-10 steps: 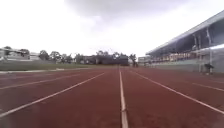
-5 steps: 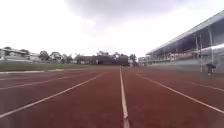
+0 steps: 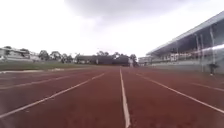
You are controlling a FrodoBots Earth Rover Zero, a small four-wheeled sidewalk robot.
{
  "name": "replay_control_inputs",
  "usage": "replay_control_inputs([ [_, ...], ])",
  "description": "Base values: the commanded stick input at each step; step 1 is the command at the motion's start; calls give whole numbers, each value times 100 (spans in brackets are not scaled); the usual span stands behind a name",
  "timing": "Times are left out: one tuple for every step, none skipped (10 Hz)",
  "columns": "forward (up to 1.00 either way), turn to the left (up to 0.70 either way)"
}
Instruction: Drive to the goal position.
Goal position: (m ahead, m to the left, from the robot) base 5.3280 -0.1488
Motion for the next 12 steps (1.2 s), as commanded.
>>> replay_control_inputs([
  [45,0],
  [45,0],
  [45,0],
  [45,0],
  [45,0],
  [45,0],
  [45,0],
  [45,0],
  [45,0],
  [45,0],
  [45,0],
  [45,0],
])
